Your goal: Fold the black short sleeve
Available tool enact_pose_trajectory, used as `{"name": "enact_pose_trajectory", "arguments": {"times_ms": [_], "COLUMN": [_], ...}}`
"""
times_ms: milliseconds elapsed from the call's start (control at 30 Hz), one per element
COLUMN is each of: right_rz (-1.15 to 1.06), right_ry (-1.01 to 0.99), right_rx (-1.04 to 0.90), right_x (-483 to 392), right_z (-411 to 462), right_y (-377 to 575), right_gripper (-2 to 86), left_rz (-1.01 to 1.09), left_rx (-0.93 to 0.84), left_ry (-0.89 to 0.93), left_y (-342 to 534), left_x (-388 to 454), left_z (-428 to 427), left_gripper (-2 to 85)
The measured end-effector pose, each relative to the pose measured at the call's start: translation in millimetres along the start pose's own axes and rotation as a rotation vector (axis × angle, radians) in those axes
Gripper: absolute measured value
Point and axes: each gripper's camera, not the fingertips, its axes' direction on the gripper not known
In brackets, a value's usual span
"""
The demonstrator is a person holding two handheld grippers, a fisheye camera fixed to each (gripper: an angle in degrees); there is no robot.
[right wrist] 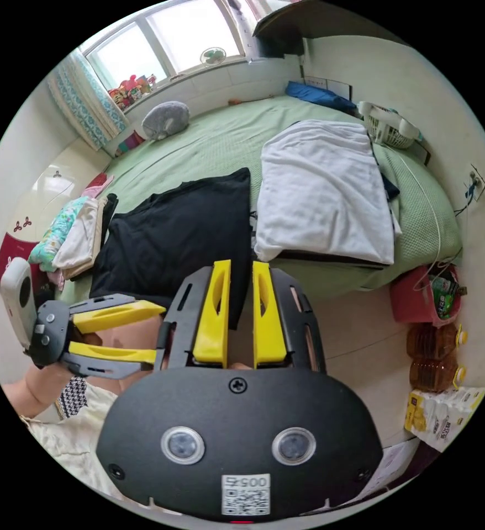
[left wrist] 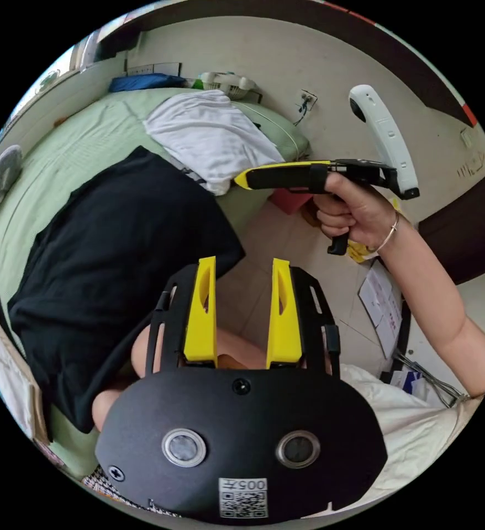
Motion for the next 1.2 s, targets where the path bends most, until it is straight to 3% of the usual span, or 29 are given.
{"name": "enact_pose_trajectory", "arguments": {"times_ms": [200, 333, 567, 733, 967, 1200], "right_rz": [-0.031, 0.037, -0.024, -0.081, -0.11, -0.033], "right_ry": [-0.047, -0.181, -0.093, -0.164, -0.176, -0.199], "right_rx": [-0.09, -0.181, -0.31, -0.345, -0.38, -0.41], "right_x": [20, 44, 42, 31, -6, -18], "right_z": [13, 36, 64, 51, 5, 11], "right_y": [-10, -17, -29, -50, -99, -122], "right_gripper": [8.0, 8.2, 5.5, -0.6, -1.2, -1.0], "left_rz": [-0.045, -0.077, -0.083, -0.079, -0.113, -0.201], "left_rx": [-0.014, -0.016, -0.009, -0.002, 0.059, 0.078], "left_ry": [-0.03, -0.035, -0.092, -0.119, -0.18, -0.266], "left_y": [-18, -14, -12, -15, -29, -39], "left_x": [32, 39, 50, 59, 58, 37], "left_z": [22, 25, 22, 18, 0, -7], "left_gripper": [14.4, 15.0, 17.1, 18.8, 19.8, 14.1]}}
